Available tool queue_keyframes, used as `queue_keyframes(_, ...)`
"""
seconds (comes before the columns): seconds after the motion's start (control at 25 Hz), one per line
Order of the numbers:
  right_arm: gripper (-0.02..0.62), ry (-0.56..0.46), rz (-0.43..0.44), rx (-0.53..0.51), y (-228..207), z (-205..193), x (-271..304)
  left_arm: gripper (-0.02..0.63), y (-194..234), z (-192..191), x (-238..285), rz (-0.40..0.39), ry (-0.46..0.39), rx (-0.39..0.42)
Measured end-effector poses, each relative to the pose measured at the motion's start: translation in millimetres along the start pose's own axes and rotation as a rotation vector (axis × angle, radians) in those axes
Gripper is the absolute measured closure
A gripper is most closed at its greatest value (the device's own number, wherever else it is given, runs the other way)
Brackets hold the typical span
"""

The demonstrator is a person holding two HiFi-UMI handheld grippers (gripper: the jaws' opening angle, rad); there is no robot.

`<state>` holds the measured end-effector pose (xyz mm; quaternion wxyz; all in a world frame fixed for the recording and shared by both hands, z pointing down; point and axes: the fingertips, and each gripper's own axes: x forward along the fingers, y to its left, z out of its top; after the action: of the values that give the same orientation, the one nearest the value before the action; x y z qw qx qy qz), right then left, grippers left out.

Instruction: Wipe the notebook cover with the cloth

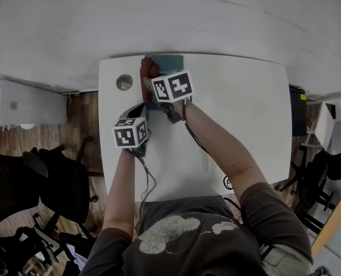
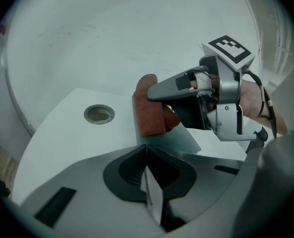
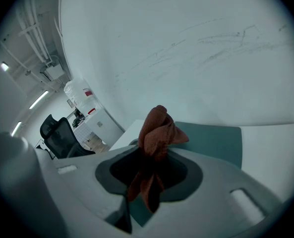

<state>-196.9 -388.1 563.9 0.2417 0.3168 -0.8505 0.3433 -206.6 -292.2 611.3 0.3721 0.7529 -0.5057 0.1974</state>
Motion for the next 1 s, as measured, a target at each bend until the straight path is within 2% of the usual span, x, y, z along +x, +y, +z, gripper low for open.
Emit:
queue_keyframes(0.28, 0.485, 0.02, -0.035, -0.024, -10.4, -7.7, 6.9, 0.603, 1.7, 0.2, -0.1, 0.0, 0.0, 0.002)
queue_keyframes(1.0, 0.485, -0.003, -0.057, 0.055, -55.6, -24.2, -30.4, 0.603, 1.3, 0.2, 0.1, -0.003, 0.01, 0.01)
